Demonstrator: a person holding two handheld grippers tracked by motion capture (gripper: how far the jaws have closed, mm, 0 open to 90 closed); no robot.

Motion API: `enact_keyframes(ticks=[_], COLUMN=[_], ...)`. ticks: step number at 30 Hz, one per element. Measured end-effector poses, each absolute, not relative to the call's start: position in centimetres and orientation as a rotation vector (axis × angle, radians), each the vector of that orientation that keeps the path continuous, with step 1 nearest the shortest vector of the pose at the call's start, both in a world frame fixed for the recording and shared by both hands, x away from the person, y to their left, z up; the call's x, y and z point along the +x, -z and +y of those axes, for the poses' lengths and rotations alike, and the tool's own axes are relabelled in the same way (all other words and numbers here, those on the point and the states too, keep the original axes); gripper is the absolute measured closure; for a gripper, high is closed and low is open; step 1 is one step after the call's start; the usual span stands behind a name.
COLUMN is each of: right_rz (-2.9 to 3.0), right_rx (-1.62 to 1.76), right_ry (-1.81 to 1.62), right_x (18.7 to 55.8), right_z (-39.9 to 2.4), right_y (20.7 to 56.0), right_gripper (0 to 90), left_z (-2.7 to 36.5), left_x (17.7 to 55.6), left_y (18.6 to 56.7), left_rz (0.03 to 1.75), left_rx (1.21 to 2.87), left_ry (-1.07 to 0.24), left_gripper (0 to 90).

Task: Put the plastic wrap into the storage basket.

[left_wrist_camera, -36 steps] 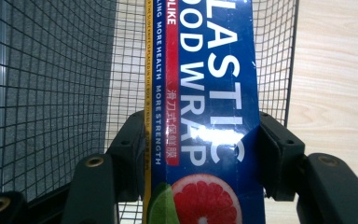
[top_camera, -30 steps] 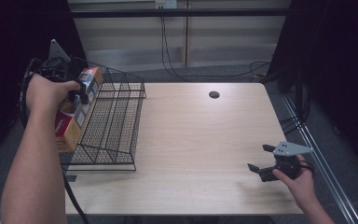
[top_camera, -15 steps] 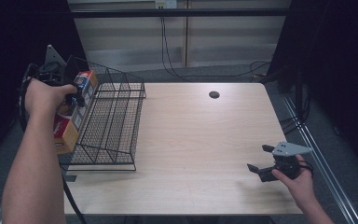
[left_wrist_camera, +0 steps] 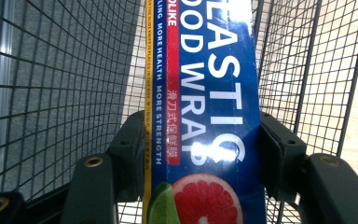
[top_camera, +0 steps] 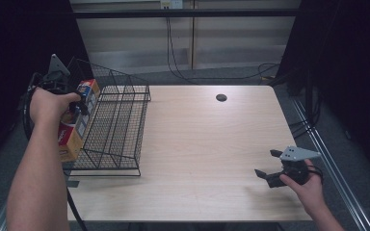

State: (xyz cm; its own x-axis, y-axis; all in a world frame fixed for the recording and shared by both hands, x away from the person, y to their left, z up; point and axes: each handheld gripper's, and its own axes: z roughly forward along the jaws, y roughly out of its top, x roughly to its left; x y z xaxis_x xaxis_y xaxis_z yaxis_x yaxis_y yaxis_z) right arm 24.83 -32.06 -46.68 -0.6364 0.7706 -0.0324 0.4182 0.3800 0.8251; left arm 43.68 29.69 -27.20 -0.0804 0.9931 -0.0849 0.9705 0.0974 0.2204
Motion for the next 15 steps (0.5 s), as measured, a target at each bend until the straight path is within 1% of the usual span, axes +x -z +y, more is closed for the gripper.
enact_keyframes(ticks=[4,8,9,10,15], right_rz=[2.231,2.233,2.237,2.241,2.238], right_rx=[1.028,1.028,1.026,1.022,1.026], right_ry=[-1.155,-1.152,-1.149,-1.147,-1.143], right_x=[24.9,24.8,24.8,24.9,24.9], right_z=[-32.0,-32.0,-32.1,-32.0,-32.1], right_y=[46.7,46.7,46.7,46.7,46.8], right_gripper=[5.1,5.0,5.0,5.0,5.0], left_z=[29.6,29.7,29.9,29.8,29.6], left_x=[43.8,44.1,44.1,44.2,44.4], left_y=[27.7,28.0,28.1,28.1,28.5], left_rz=[2.182,2.195,2.179,2.182,2.189], left_rx=[1.948,1.943,1.973,1.974,1.969], left_ry=[-0.162,-0.141,-0.141,-0.121,-0.123], left_gripper=[42.7,42.6,42.5,42.5,42.2])
